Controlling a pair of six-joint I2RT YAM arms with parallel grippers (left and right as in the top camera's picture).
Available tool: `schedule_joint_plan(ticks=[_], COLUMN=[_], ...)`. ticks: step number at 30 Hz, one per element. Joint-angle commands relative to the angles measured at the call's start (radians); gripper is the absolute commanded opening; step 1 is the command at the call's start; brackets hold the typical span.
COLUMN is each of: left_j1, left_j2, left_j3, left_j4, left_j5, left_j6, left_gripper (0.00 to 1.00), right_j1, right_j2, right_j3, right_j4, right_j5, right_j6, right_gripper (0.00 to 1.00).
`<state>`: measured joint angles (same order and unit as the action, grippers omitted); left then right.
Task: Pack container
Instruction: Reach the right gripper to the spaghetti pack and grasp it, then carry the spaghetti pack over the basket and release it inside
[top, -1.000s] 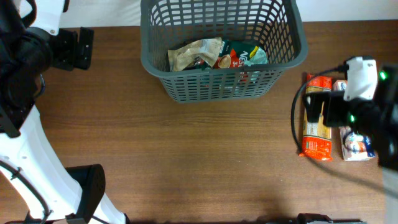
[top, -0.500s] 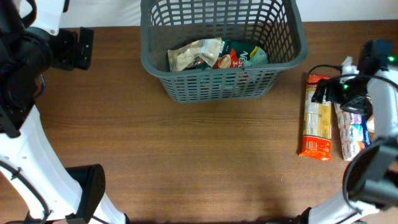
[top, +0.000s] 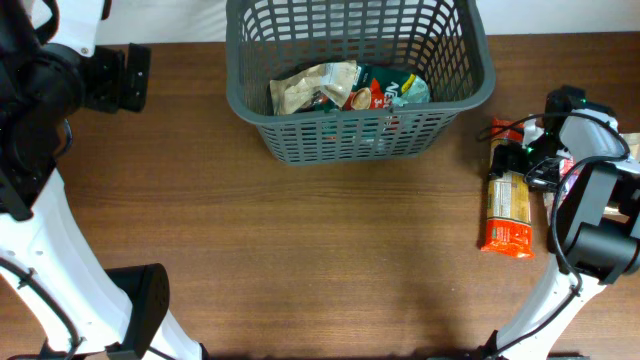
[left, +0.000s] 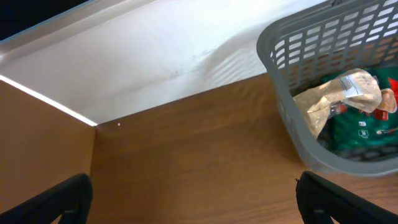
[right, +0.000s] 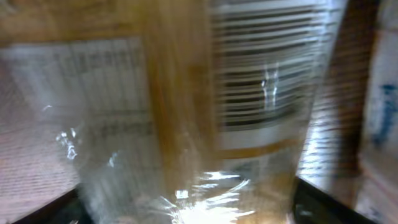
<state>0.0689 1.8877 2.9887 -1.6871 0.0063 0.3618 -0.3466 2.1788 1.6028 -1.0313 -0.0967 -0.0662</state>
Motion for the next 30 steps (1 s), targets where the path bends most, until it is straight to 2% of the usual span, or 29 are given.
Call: schedule_joint_plan(ticks=[1, 2, 3, 4, 6, 7, 12, 16, 21, 28, 30], left_j1=[0.005, 0.005, 0.005, 0.005, 0.005, 0.005, 0.005, 0.005, 0.005, 0.005, 0.005], left_j2=[0.002, 0.002, 0.002, 0.002, 0.002, 0.002, 0.002, 0.002, 0.002, 0.002, 0.002], left_j3=[0.004, 0.004, 0.004, 0.004, 0.004, 0.004, 0.004, 0.004, 0.004, 0.004, 0.004], left_j4=[0.0, 0.0, 0.0, 0.0, 0.0, 0.0, 0.0, 0.0, 0.0, 0.0, 0.0], left_j5=[-0.007, -0.007, -0.007, -0.007, -0.007, -0.007, -0.007, -0.007, -0.007, -0.007, -0.007], left_j6=[-0.01, -0.01, -0.01, -0.01, -0.01, -0.01, -0.01, -0.01, -0.01, -0.01, -0.01], left_gripper=[0.99, 0.99, 0.99, 0.99, 0.99, 0.99, 0.99, 0.99, 0.99, 0.99, 0.99], right_j1=[-0.003, -0.003, -0.003, -0.003, -0.003, -0.003, -0.003, -0.003, -0.002, 0.006, 0.031], right_j2=[0.042, 0.042, 0.042, 0.042, 0.042, 0.042, 0.026, 0.0, -0.024, -0.026, -0.026], right_j3=[0.006, 0.006, 0.006, 0.006, 0.006, 0.008, 0.086, 0.254, 0.558, 1.165, 1.341], right_j4=[0.027, 0.035, 0.038, 0.041, 0.045, 0.045, 0.018, -0.055, -0.178, -0.382, -0.432], right_j5=[-0.019, -0.019, -0.019, -0.018, -0.019, -0.023, -0.042, -0.108, -0.121, -0.174, -0.249], right_j6=[-0.007, -0.007, -0.006, -0.006, -0.004, -0.003, 0.057, 0.057, 0.071, 0.074, 0.01], right_gripper=[0.62, 0.46, 0.4, 0.23, 0.06, 0.04, 0.04, 0.04, 0.04, 0.04, 0.04])
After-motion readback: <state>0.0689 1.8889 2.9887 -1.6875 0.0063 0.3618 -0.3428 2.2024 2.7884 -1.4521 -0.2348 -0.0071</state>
